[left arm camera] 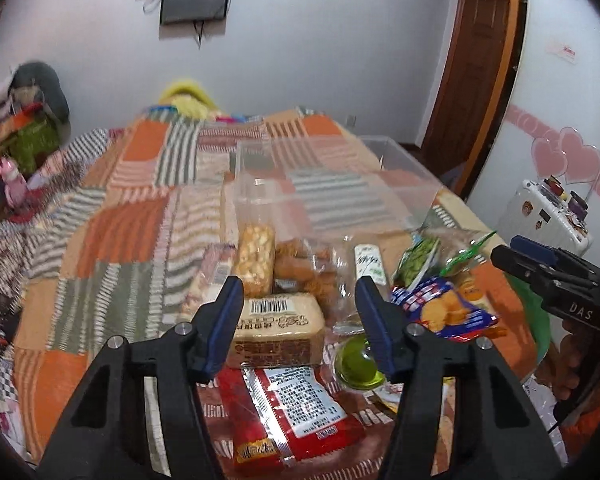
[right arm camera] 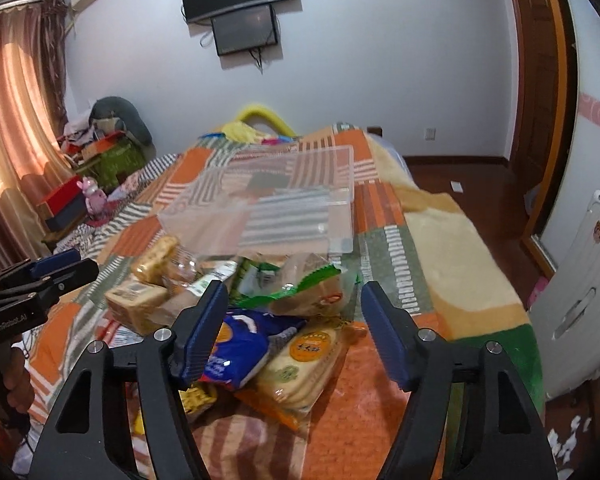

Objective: Organize snacks
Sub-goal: 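Grasp the bread loaf pack with the left tool while the right tool grasps the green-topped cracker bag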

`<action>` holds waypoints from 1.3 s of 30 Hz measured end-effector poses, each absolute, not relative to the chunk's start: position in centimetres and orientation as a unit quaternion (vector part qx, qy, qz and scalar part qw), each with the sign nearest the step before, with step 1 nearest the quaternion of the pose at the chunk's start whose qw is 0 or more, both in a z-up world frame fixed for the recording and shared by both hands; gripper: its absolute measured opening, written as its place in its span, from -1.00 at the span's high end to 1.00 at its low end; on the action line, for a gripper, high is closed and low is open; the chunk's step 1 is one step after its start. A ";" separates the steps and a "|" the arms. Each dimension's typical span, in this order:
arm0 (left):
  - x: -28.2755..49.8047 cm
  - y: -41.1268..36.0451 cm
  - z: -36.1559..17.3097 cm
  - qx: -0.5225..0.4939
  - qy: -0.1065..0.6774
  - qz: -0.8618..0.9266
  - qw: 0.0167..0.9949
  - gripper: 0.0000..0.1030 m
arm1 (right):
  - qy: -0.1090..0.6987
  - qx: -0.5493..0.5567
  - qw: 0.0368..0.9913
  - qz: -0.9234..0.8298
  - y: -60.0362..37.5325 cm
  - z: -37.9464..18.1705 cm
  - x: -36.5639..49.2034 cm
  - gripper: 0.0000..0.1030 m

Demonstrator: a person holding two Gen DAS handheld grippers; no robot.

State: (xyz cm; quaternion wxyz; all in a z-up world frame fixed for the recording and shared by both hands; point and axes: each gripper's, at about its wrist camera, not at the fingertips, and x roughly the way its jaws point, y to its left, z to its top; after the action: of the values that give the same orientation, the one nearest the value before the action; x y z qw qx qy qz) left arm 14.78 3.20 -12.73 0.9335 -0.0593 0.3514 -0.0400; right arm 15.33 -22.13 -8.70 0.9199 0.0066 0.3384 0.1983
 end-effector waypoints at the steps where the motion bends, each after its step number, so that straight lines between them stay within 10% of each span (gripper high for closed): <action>1: 15.3 3.4 -13.2 -0.061 0.360 -0.037 0.930 -0.13 | 0.345 0.008 0.917 0.198 -22.1 -8.9 15.9 -0.28; 10: 17.2 3.7 -17.0 -0.062 0.394 -0.027 0.917 -0.74 | 0.382 0.022 0.902 0.202 -22.1 -10.7 18.1 -0.28; 39: 17.4 4.2 -17.5 -0.056 0.395 -0.019 0.917 -0.51 | 0.408 0.013 0.884 0.229 -20.2 -11.2 21.1 -0.76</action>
State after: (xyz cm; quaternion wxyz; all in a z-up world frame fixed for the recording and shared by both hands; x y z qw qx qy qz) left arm 17.41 4.20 -17.53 0.9168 -0.0557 0.3950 -0.0188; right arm 21.10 -20.22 -11.17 0.8835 0.0131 0.4081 0.2293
